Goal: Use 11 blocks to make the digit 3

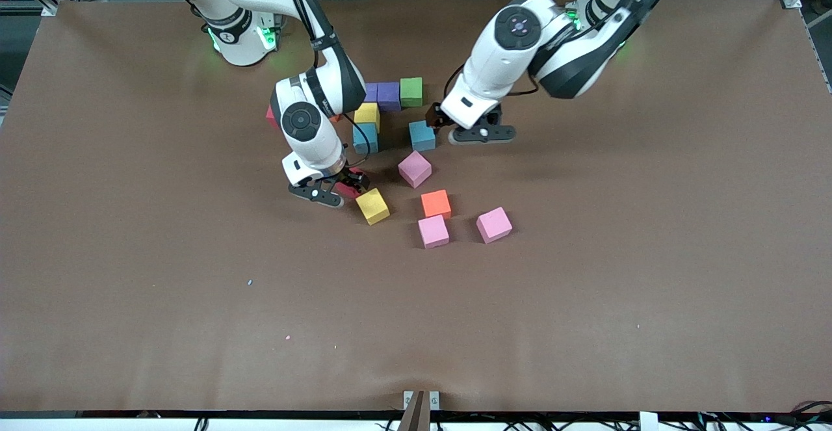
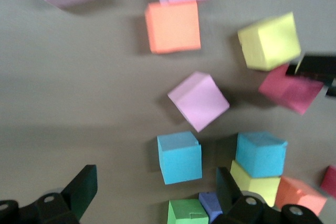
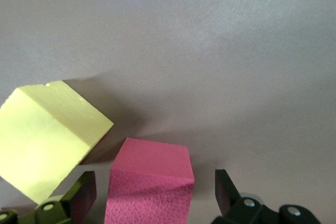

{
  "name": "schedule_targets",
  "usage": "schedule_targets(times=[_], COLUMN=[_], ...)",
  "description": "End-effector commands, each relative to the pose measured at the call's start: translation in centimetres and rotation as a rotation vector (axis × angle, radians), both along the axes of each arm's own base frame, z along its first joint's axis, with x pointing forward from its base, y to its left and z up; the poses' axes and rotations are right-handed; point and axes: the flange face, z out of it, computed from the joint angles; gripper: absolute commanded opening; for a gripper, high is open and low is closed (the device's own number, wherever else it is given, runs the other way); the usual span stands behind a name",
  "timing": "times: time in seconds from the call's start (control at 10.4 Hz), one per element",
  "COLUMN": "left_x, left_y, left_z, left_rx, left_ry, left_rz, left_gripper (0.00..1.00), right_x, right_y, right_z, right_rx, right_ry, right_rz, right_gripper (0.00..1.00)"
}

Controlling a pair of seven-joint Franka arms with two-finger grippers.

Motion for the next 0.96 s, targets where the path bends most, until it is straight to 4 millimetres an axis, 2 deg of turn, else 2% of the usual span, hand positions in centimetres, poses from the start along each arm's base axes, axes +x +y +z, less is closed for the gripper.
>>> schedule_targets(times=[0.0,0.1,0.29,0.38,0.48,0.58,0.77,0.87], left_x=[-2.5,-3.4,-5.1,-4.7,-5.5,-6.1,-6.2,-6.7], left_y=[-1.5,-1.9,-1.1,-0.4,-1.1,-1.6,-2.3,-3.8], left_z=[-2.4,-3.4,-6.4,-8.0,-8.6,-9.5,-12.2,-13.4], left_rx=[-0.044,-0.064,-0.112,-0.101,-0.089,-0.066,-0.020,-0.012], left_ry=[-0.022,-0.042,-0.082,-0.067,-0.071,-0.065,-0.030,0.000], left_rz=[-0.058,-0.081,-0.128,-0.136,-0.162,-0.137,-0.043,0.031], left_gripper=[1.00,1.00,1.00,1.00,1.00,1.00,1.00,1.00], right_x=[-0.2,-0.4,-0.8,-0.8,-0.6,-0.5,-0.8,-1.2], right_y=[0.4,0.4,0.7,0.9,0.9,0.8,1.1,1.2], right_z=[-0.9,-1.5,-2.3,-2.3,-2.0,-1.8,-0.7,-0.2], right_rx=[-0.003,-0.008,0.003,0.008,0.014,0.016,0.034,0.039], right_ry=[0.007,0.006,0.004,0.006,0.002,0.005,0.019,0.058], right_rz=[-0.016,-0.016,-0.034,-0.037,-0.030,-0.017,0.079,0.152], right_gripper=[1.00,1.00,1.00,0.71,0.36,0.25,0.25,0.25])
